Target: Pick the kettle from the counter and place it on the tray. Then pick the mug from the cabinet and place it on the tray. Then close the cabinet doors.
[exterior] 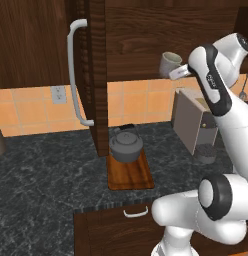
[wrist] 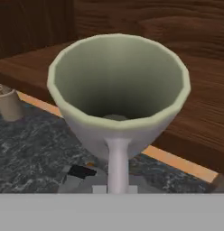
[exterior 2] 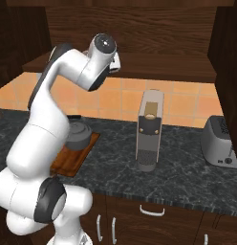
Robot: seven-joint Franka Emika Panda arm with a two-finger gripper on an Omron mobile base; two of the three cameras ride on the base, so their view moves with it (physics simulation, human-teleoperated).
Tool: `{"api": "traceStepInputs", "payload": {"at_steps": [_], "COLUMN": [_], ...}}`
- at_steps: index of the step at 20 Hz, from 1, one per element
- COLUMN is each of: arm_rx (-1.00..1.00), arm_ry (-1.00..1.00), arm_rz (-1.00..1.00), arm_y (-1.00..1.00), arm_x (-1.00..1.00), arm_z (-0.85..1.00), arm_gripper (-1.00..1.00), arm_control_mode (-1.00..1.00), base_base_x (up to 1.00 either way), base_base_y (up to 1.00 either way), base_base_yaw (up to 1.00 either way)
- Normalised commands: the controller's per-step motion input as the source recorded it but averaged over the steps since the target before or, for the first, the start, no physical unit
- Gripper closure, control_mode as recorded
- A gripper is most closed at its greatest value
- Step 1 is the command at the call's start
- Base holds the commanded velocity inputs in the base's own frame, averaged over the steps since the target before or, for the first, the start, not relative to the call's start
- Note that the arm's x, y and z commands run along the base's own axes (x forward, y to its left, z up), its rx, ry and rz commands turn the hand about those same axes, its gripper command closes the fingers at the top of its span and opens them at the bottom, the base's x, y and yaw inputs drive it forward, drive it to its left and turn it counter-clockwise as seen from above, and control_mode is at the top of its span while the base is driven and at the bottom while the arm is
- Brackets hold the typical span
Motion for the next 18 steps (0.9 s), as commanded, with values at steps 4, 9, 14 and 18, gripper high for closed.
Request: {"api": "traceStepInputs", "payload": {"at_steps": [4,9,14,18], "arm_rx": [-0.23,-0.26,-0.18,-0.08], "arm_ry": [0.03,0.09,0.0,0.0], "arm_rz": [0.58,0.24,0.18,0.19], "arm_y": [0.41,0.45,0.65,0.69], "arm_x": [-0.88,-0.19,0.0,0.0], "arm_z": [-0.36,-1.0,-1.0,-1.0], "arm_gripper": [1.0,1.0,1.0,1.0], "arm_control_mode": [-1.0,-1.0,-1.0,-1.0], "base_base_x": [0.0,0.0,0.0,0.0], "base_base_y": [0.0,0.0,0.0,0.0], "base_base_yaw": [0.0,0.0,0.0,0.0]}}
